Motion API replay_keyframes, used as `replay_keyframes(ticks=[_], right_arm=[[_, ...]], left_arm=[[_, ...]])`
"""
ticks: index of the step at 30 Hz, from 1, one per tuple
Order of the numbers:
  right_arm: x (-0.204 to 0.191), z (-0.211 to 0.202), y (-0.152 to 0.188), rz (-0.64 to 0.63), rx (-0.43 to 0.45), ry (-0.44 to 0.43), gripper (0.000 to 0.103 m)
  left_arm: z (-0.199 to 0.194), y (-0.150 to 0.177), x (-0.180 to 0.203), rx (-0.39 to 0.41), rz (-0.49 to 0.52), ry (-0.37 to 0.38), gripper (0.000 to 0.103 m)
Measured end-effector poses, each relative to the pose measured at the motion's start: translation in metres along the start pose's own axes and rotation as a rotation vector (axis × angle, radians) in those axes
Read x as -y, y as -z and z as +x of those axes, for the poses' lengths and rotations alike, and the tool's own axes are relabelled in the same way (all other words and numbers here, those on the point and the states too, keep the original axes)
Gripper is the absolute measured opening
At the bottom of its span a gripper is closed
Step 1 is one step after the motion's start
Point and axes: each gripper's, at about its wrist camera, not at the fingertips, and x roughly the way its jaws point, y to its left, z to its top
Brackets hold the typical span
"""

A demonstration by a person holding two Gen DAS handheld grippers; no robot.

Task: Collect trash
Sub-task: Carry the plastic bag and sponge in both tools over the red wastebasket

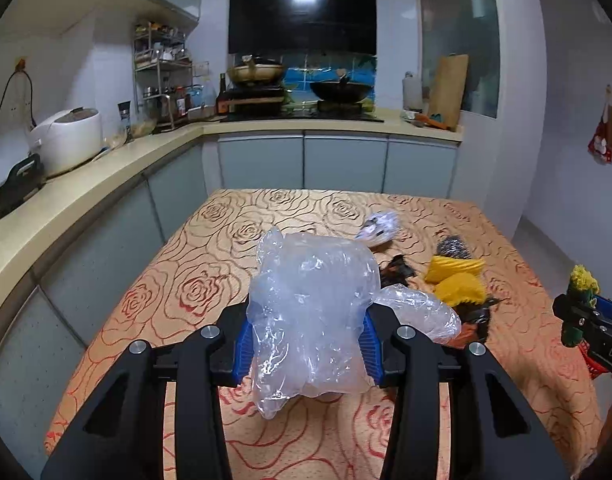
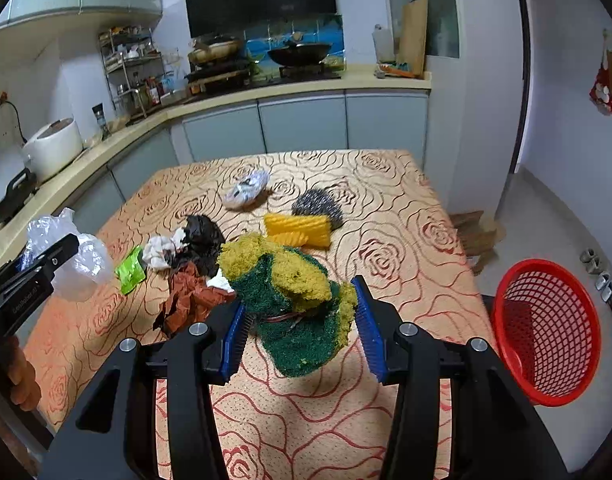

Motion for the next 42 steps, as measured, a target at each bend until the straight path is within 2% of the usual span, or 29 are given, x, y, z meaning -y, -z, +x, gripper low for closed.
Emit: replay_keyframes(ticks=[7, 20, 42], right_arm=[[0.023, -0.014, -0.003, 0.034, 0.028, 0.029, 0.047], [0.071, -0.036, -0.006, 0.095, 0.065, 0.105, 0.047], [0.16, -0.063, 0.006, 0.226, 0.103, 0.271, 0.047]], left_arm=[[-0.006, -0.009, 0.028, 0.018, 0.03, 0.047, 0.041], [-0.006, -0.023, 0.103, 0.039, 0.096, 0.192, 0.041], [0.001, -0.02, 0.209, 0.018, 0.186, 0.385, 0.042]])
